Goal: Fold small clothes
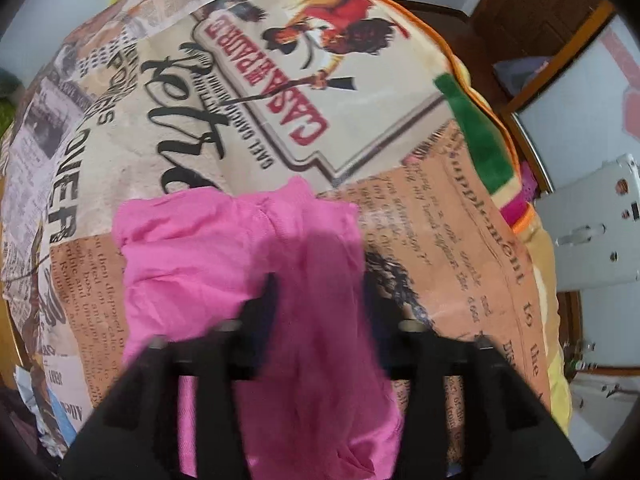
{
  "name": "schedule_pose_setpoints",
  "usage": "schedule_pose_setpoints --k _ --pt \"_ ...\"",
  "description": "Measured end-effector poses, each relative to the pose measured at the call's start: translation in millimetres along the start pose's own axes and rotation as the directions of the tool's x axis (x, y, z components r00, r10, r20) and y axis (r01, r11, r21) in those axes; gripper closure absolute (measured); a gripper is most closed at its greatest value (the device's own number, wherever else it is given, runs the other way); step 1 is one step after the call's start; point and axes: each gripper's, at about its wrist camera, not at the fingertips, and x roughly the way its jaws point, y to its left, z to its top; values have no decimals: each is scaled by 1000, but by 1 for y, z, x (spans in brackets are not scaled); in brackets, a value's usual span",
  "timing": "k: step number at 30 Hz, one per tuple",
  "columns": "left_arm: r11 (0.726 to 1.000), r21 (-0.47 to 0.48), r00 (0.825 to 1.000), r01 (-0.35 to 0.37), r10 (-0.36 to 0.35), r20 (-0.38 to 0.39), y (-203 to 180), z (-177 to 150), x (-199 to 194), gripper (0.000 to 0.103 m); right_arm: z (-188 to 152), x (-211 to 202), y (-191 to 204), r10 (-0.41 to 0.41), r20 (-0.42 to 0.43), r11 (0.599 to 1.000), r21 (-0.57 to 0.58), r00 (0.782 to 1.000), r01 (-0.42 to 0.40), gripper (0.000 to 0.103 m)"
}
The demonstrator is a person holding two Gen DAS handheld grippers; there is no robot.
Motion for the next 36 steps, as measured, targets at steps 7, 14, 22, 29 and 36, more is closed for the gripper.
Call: schedule_pose_setpoints --k 7,14,22,29,36 --pt "989 134 987 -66 46 151 -4 -14 -57 36 7 11 0 1 -17 1000 -4 1000 -1 58" --pt "987 74 970 -140 122 210 59 -50 -96 32 19 37 -2 34 -55 999 36 998 -32 58" --pt "990 -17 979 -139 140 148 125 -106 -92 32 21 56 3 41 -83 999 34 996 -39 97" --pt "995 -23 985 -93 96 140 130 -133 -94 32 33 10 14 -23 21 998 -53 1000 24 99" --pt "998 23 985 -58 54 161 112 -138 -98 32 28 -2 -1 -87 10 995 -53 996 87 99"
